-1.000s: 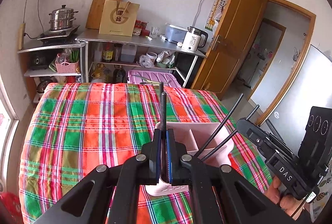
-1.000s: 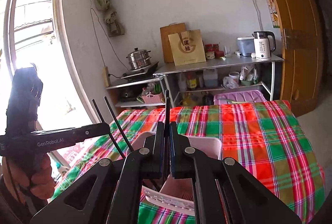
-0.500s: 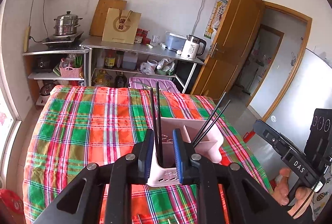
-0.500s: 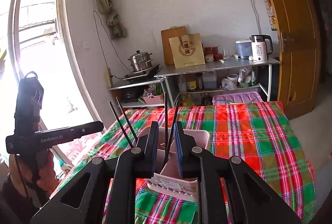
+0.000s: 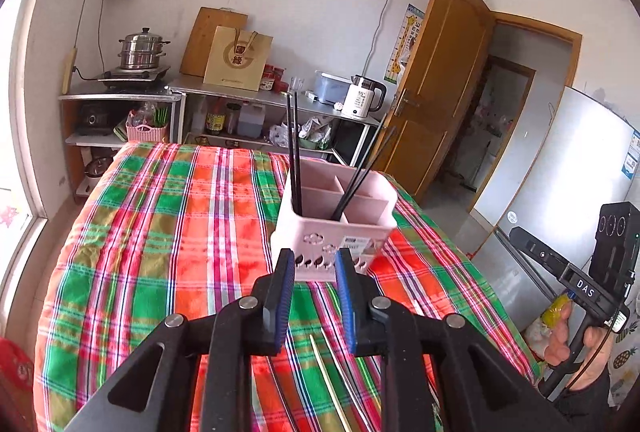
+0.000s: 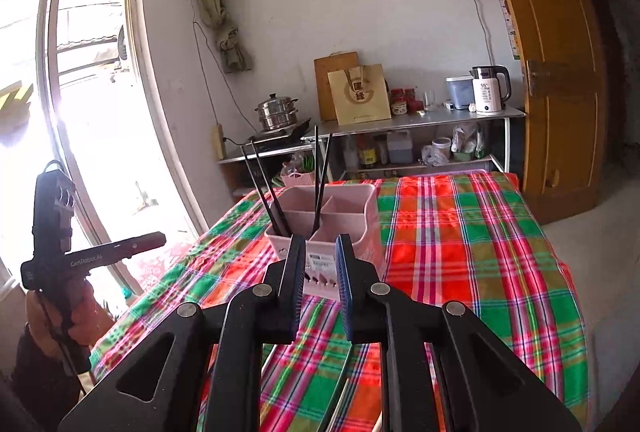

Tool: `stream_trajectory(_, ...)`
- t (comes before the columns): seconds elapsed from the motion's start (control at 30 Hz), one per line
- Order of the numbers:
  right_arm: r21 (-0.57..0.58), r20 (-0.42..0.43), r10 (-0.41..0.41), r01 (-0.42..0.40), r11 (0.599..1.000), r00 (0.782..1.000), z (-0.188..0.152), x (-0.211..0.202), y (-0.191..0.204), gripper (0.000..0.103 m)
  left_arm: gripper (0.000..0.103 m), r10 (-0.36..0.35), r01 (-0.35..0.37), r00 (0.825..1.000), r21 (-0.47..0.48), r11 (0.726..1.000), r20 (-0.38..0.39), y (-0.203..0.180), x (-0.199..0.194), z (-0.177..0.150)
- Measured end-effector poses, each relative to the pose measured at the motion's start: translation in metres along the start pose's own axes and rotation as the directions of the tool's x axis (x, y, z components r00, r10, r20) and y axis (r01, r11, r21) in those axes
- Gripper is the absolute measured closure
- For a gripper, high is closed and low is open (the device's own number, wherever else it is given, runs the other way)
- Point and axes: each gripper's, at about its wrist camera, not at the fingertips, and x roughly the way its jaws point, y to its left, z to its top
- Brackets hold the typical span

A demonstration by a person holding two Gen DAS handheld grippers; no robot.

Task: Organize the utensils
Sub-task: 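Move both open tools back toward the chopsticks left on the cloth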

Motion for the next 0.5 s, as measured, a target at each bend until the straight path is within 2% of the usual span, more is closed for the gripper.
stream_trajectory(0.27, 0.027, -0.067, -0.019, 0.021, 0.999, 0.998, -0.043, -0.013, -0.004, 0.087, 0.083, 0.052, -0.053, 0.995, -0.010, 0.999, -0.090, 0.003, 0.003, -0.063)
stream_trajectory(0.5, 0.055, -0.122, -0.023, 0.030, 0.998, 0.992, -0.061, -0.005, -0.012, 0.087, 0.083, 0.069, -0.073, 0.985, -0.017, 0.997, -0.160, 0.010, 0.015, -0.089)
